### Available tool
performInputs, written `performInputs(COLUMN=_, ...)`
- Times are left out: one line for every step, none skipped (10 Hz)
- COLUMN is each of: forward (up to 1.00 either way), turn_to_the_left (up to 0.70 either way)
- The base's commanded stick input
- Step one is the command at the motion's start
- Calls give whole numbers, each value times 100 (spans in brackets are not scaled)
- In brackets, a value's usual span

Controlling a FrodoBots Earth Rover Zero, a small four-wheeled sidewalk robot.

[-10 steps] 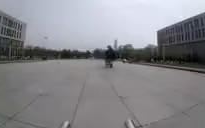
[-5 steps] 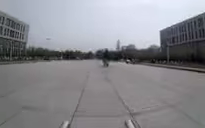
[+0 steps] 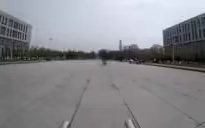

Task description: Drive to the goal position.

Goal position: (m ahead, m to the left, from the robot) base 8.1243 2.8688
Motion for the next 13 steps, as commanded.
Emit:
performInputs(forward=100, turn_to_the_left=0)
performInputs(forward=100, turn_to_the_left=0)
performInputs(forward=100, turn_to_the_left=0)
performInputs(forward=100, turn_to_the_left=0)
performInputs(forward=100, turn_to_the_left=0)
performInputs(forward=100, turn_to_the_left=0)
performInputs(forward=100, turn_to_the_left=0)
performInputs(forward=100, turn_to_the_left=0)
performInputs(forward=100, turn_to_the_left=0)
performInputs(forward=100, turn_to_the_left=0)
performInputs(forward=100, turn_to_the_left=1)
performInputs(forward=100, turn_to_the_left=1)
performInputs(forward=100, turn_to_the_left=-40)
